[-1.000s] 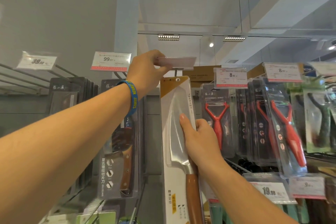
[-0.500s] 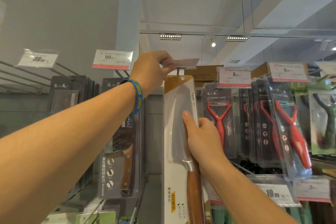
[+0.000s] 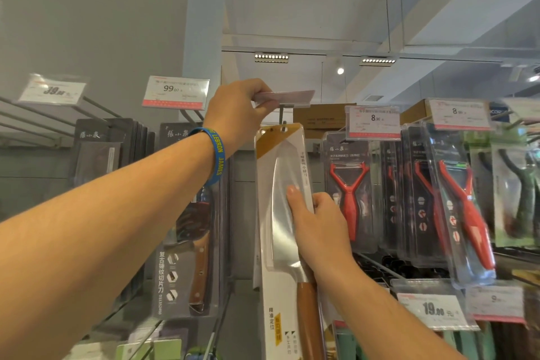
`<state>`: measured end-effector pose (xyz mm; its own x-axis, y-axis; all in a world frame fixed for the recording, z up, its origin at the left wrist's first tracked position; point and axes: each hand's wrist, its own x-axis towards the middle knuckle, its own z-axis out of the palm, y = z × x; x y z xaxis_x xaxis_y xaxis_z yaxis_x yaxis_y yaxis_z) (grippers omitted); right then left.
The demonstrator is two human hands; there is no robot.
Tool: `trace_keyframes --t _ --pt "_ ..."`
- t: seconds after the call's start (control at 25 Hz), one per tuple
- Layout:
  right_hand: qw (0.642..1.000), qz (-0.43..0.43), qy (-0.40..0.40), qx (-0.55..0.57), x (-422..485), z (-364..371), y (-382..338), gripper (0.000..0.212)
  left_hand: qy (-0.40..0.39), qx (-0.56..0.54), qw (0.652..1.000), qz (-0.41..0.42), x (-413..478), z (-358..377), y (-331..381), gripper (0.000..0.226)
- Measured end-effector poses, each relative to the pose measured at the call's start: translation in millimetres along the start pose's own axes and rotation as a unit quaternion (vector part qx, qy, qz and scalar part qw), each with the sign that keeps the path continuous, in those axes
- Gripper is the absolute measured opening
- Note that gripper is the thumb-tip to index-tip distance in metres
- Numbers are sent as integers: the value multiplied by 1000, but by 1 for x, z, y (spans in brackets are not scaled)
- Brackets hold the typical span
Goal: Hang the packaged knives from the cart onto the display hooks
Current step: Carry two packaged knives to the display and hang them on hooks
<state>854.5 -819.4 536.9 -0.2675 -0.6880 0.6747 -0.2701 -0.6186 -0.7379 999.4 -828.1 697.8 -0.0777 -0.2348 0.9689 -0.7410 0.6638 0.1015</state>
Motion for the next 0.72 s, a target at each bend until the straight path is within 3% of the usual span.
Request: trace_keyframes --t 0.72 --pt "995 1 -31 -97 15 8 5 51 16 -14 1000 -17 -5 6 2 20"
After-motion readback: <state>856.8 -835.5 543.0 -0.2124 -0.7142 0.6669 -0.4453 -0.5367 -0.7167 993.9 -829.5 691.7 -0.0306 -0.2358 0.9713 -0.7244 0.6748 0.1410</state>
